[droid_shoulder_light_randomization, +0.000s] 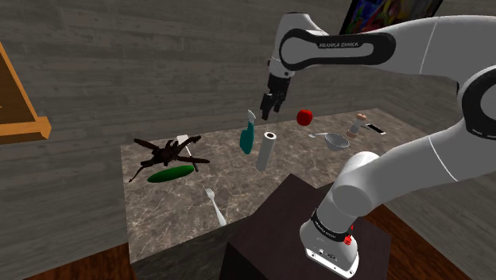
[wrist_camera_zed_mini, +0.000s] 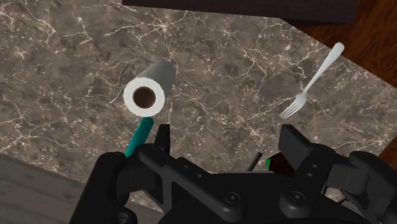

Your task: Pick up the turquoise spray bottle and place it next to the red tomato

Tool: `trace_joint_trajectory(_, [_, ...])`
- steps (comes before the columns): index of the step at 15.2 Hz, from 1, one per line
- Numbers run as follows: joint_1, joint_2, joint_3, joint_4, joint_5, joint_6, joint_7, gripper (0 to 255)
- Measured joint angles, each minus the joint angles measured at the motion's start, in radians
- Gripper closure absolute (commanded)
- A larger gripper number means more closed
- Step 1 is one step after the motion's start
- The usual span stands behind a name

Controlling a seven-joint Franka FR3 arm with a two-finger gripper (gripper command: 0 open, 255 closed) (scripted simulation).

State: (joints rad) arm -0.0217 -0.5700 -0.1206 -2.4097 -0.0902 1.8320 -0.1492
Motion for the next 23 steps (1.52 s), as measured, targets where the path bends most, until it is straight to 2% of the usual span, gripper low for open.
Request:
trace_joint_trajectory(5, [-0.025, 0.139, -0.037, 0.016, -0.025, 0.153, -0.005, 0])
trace_joint_trajectory(13, [-0.061, 0.406, -0.104, 0.114, -0.031, 0.372, -0.031, 0])
trace_joint_trajectory(17, [-0.072, 0.516, -0.122, 0.173, -0.018, 0.443, -0.039, 0])
trace_joint_trajectory(23, [-0.079, 0.581, -0.131, 0.157, -0.004, 0.527, -0.054, 0])
